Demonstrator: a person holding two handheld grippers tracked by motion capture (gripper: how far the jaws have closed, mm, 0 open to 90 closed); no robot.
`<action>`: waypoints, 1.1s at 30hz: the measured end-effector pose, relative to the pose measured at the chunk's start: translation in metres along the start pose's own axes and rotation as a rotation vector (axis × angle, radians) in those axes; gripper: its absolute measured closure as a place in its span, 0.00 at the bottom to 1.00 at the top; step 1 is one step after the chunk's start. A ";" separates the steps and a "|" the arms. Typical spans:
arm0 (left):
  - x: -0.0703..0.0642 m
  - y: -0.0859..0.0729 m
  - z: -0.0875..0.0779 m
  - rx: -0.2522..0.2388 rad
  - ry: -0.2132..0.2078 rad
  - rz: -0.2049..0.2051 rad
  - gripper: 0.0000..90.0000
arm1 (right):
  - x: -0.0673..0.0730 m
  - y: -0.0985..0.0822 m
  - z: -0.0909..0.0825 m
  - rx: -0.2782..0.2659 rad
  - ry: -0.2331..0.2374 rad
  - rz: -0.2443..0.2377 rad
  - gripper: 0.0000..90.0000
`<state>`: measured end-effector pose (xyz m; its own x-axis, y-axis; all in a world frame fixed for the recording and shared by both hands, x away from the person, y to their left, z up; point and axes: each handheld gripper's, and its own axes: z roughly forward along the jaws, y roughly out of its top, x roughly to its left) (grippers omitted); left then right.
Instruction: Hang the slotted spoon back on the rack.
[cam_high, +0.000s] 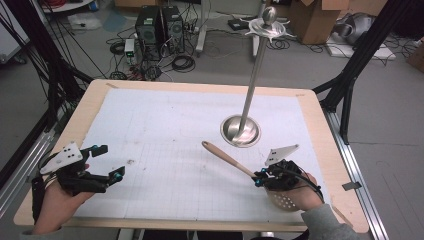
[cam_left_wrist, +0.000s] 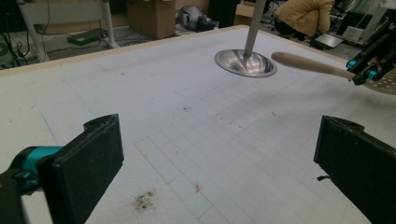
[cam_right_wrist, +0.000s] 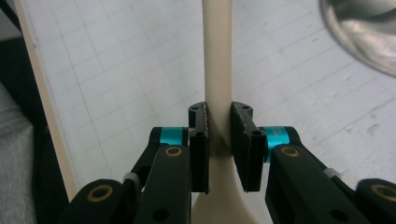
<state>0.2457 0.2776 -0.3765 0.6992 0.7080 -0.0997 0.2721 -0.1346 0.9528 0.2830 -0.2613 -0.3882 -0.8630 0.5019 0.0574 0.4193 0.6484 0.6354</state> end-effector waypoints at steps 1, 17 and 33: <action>0.000 0.000 0.000 -0.001 -0.002 0.001 0.02 | -0.003 0.000 -0.005 -0.034 0.002 0.015 0.87; 0.000 -0.001 0.001 0.006 -0.003 -0.003 0.02 | -0.022 0.005 -0.043 -0.189 -0.006 0.000 0.87; -0.001 -0.001 0.001 0.003 -0.003 -0.002 0.02 | -0.039 0.000 -0.080 -0.310 -0.039 0.019 0.87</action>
<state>0.2457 0.2766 -0.3777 0.7007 0.7060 -0.1028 0.2757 -0.1351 0.9517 0.2940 -0.3267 -0.3285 -0.8419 0.5378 0.0451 0.3236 0.4362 0.8396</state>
